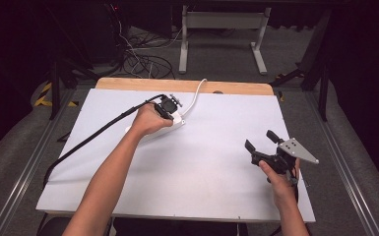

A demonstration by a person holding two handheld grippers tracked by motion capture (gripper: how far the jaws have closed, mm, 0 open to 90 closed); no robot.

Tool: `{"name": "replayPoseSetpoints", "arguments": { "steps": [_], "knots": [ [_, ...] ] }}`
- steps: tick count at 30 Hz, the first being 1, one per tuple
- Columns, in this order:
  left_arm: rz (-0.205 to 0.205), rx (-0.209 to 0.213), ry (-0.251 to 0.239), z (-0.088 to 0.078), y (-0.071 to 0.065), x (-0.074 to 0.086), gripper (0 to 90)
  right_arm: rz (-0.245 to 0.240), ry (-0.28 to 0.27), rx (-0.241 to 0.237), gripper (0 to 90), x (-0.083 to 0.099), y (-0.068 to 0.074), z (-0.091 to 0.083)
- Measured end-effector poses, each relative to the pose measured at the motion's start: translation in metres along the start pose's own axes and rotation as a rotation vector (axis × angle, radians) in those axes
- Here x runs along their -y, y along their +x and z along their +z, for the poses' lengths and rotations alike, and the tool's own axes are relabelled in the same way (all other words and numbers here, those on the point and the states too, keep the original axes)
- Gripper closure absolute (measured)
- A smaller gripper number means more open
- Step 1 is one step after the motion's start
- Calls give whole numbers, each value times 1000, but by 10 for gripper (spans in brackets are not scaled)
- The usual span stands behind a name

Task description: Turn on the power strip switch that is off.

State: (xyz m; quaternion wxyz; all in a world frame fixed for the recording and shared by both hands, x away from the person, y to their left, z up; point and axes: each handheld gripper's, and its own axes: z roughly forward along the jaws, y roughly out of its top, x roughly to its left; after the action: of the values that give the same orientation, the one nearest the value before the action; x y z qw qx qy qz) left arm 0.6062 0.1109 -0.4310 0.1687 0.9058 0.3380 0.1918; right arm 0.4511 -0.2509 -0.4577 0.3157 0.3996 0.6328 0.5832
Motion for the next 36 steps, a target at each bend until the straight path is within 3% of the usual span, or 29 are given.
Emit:
{"name": "replayPoseSetpoints", "arguments": {
  "steps": [6,11,13,16,24,28,30,36],
  "knots": [
    [-38,14,-5,1,1,-1,900,-1,2,-1,100,0,1,0],
    [-45,11,2,2,1,0,900,0,-3,-1,100,-1,2,-1],
    [-54,-38,20,3,2,1,900,0,-4,-1,100,-1,2,-2],
    [-110,40,-9,2,12,6,900,1,-7,-1,100,-1,2,-2],
    [-93,9,-38,4,10,6,900,2,-5,3,100,-1,1,0],
    [-111,78,-97,1,6,2,900,3,-2,1,100,-1,1,0],
    [-95,56,-71,5,2,1,900,3,-1,2,99,-1,0,0],
    [-103,60,-97,2,2,2,900,4,-6,4,100,-1,0,-2]
  ]
}}
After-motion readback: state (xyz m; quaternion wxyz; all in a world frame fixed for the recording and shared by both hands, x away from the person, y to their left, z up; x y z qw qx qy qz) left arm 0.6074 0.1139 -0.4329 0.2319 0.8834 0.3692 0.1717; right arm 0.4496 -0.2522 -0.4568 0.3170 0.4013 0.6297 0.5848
